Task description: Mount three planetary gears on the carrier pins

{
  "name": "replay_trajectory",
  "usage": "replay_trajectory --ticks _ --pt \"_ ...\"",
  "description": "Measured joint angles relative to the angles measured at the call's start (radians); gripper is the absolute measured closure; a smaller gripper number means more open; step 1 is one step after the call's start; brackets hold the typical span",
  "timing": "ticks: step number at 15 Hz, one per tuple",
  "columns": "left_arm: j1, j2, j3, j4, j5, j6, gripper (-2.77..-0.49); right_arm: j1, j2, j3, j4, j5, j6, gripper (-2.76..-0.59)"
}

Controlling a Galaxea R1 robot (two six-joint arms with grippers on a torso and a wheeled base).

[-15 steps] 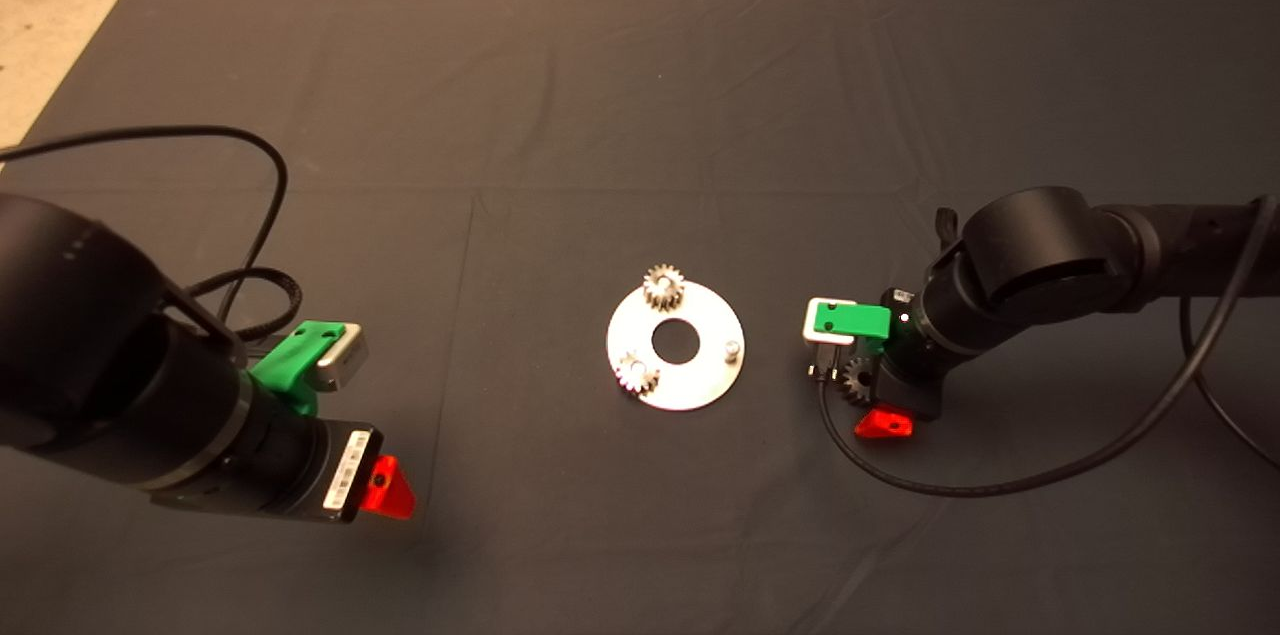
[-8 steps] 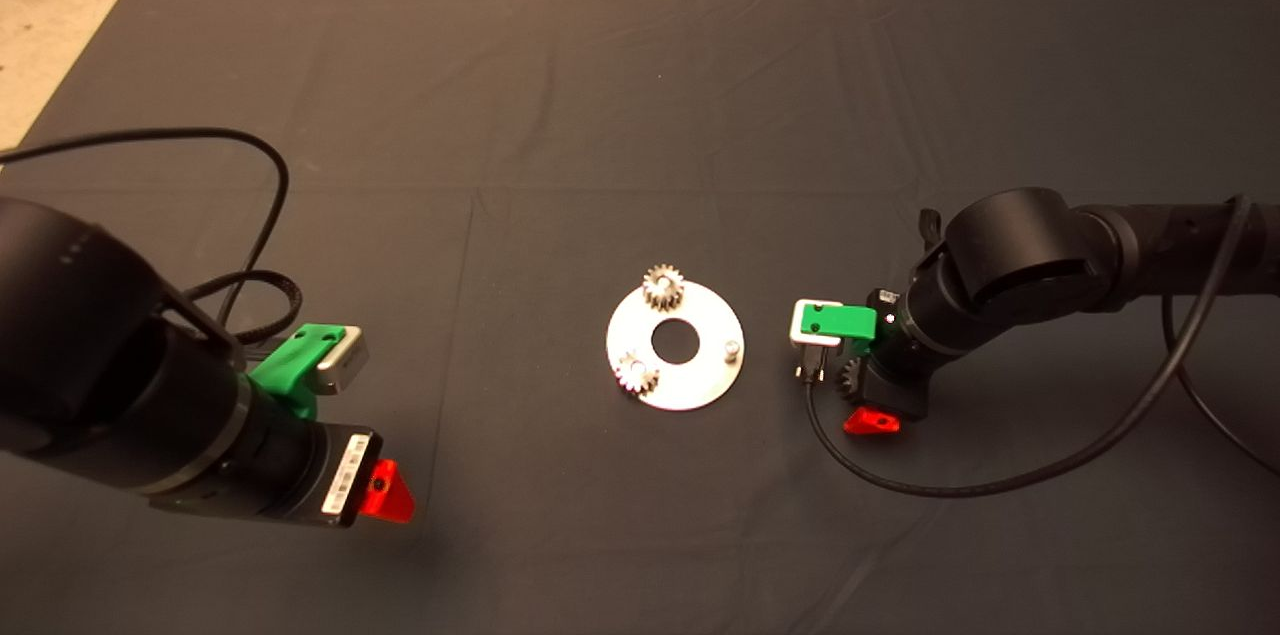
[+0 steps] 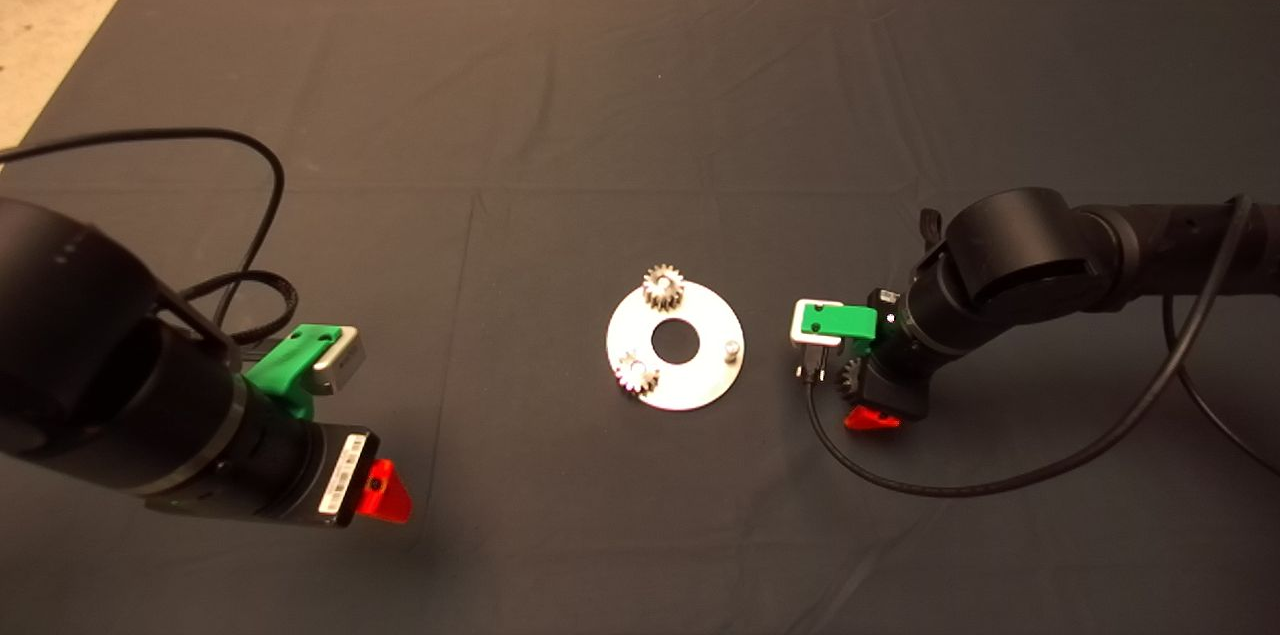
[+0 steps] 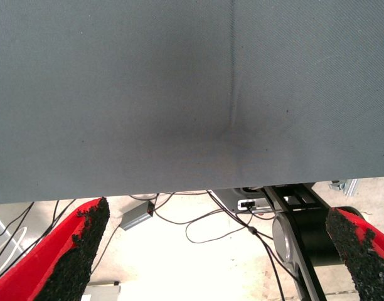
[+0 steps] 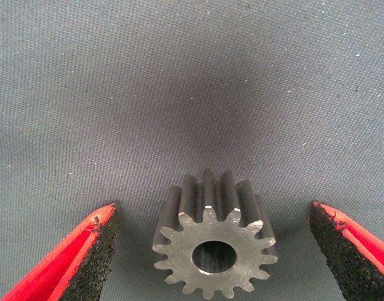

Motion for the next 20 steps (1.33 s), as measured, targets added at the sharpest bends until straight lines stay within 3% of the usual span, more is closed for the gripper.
replay_trajectory --ticks 20 --pt "0.000 -0.006 0.006 -0.005 0.000 0.000 -2.48 -0.005 -0.006 -0.003 0.000 -0.001 0.000 -1.48"
